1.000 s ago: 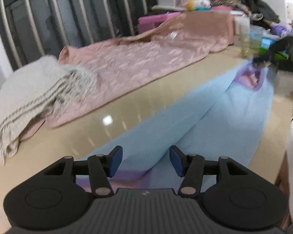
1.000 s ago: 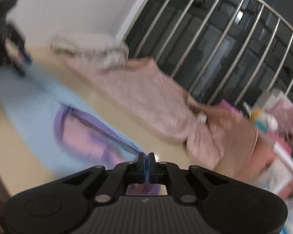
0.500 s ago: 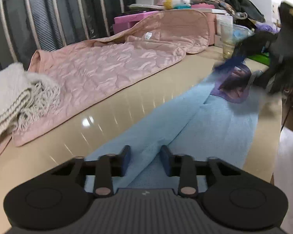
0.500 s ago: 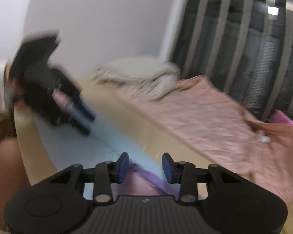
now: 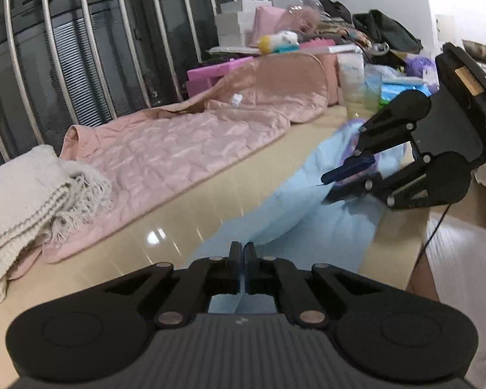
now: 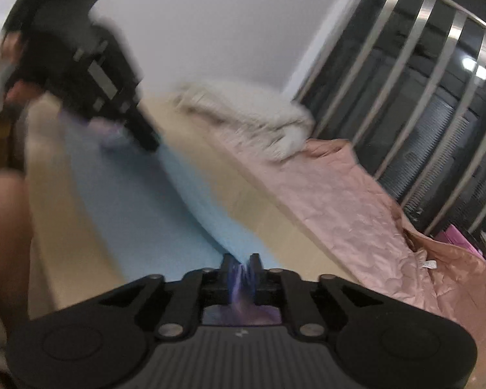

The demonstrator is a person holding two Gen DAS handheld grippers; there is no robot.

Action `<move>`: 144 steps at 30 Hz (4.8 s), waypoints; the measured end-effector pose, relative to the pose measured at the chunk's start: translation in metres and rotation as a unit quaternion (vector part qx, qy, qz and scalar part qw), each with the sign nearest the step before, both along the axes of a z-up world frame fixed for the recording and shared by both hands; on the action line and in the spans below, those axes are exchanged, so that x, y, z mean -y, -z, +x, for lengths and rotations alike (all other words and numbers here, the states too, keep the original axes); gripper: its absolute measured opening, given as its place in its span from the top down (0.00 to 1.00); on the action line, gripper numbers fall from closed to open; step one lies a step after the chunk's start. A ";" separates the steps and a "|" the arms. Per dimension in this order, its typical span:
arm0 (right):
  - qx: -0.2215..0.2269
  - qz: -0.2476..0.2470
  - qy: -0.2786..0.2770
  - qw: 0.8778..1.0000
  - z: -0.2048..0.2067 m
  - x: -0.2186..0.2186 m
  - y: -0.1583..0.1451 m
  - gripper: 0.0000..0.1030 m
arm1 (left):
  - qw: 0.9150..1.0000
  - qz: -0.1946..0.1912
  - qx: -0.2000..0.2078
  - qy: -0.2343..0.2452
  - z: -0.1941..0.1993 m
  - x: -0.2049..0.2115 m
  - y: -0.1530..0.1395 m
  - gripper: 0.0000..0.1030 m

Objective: Fold clothes

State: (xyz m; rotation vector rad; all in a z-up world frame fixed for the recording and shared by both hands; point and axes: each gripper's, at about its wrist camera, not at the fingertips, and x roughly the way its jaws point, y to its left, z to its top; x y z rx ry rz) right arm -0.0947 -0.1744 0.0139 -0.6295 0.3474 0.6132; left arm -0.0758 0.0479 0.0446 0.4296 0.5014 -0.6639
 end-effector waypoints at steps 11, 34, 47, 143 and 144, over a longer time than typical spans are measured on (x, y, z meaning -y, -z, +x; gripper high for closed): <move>0.010 -0.036 -0.026 0.999 0.006 -0.035 0.004 1.00 | 1.000 0.004 -0.005 -0.029 -0.009 -0.013 0.013 0.99; -0.046 0.058 -0.011 0.997 0.012 -0.009 -0.022 0.65 | 0.939 -0.089 -0.136 -0.302 0.041 -0.142 0.001 0.55; -0.077 0.067 -0.013 0.995 0.012 -0.026 0.002 0.66 | 0.907 -0.207 -0.152 -0.333 0.060 -0.161 0.007 0.99; -0.112 0.374 0.224 0.893 -0.004 -0.084 0.000 0.35 | 0.906 -0.164 -0.035 -0.390 -0.056 -0.115 -0.018 0.35; -0.097 0.367 0.213 0.900 -0.012 -0.080 -0.005 0.35 | 0.904 -0.169 -0.036 -0.392 -0.056 -0.116 -0.017 0.35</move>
